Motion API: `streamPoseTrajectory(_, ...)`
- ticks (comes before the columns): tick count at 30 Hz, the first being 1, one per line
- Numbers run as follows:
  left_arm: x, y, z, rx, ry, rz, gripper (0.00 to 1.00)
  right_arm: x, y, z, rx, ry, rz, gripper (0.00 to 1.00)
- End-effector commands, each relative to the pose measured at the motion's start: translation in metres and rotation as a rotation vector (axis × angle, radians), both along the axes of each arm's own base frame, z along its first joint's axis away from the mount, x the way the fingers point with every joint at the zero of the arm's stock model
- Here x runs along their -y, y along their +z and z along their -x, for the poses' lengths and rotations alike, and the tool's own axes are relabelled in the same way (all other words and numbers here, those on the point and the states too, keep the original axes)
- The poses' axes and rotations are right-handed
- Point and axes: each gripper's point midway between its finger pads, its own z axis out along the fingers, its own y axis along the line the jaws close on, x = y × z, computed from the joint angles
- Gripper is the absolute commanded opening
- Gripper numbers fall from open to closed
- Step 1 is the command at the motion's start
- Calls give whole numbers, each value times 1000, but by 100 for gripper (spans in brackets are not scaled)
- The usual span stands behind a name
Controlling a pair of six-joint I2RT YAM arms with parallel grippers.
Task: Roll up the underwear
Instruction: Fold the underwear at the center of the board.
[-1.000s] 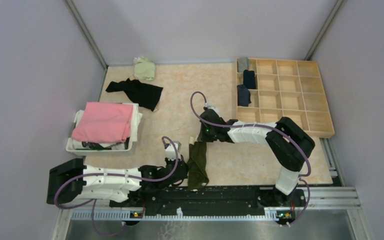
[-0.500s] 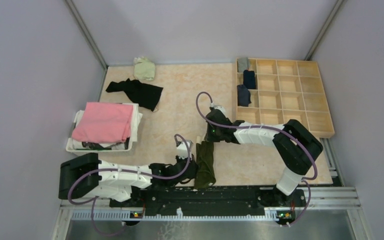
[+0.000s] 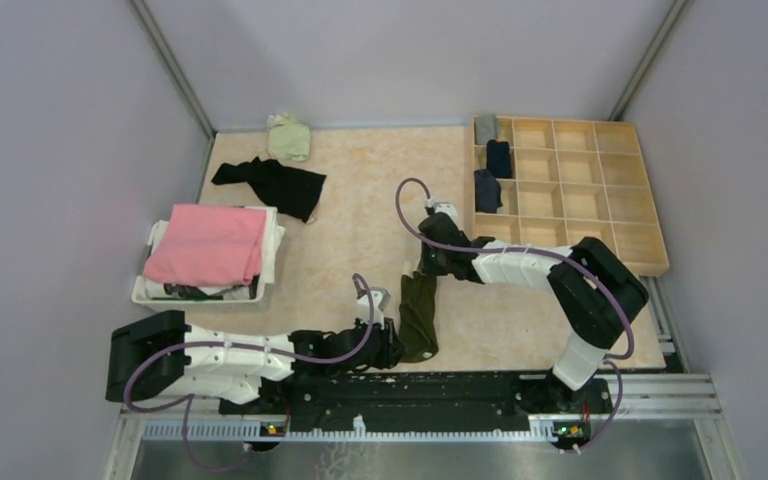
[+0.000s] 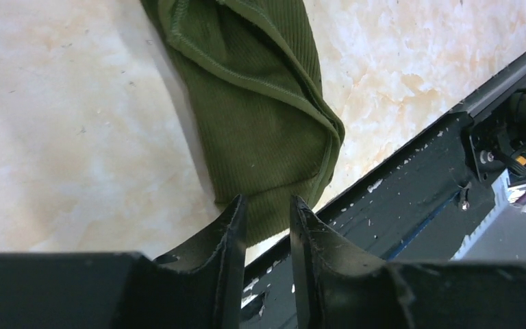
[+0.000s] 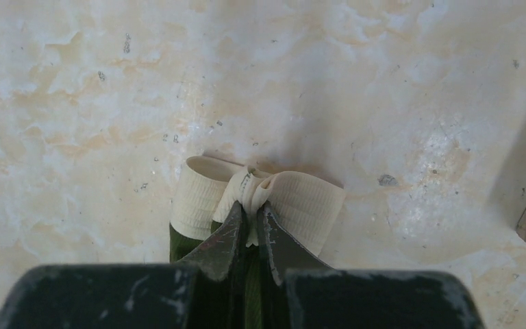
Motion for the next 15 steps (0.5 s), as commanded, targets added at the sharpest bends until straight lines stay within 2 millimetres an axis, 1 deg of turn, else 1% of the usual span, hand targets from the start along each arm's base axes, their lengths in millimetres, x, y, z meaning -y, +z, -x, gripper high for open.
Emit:
streamPoseTrajectory(1, -7, 14, -2, 27, 28, 90, 35, 19, -9, 7, 10, 62, 97, 0)
streamPoseTrajectory(6, -29, 13, -17, 68, 133, 82, 35, 7, 0, 10, 41, 181, 61, 4)
streamPoseTrajectory(8, -38, 9, -22, 73, 182, 63, 35, 0, 6, 12, 62, 246, 43, 5)
streamPoseTrajectory(11, -45, 3, -28, 68, 220, 42, 36, -13, 15, 17, 87, 363, 17, 5)
streamPoseTrajectory(15, -50, -4, -29, 52, 251, 24, 35, -30, 20, 27, 114, 561, 18, 5)
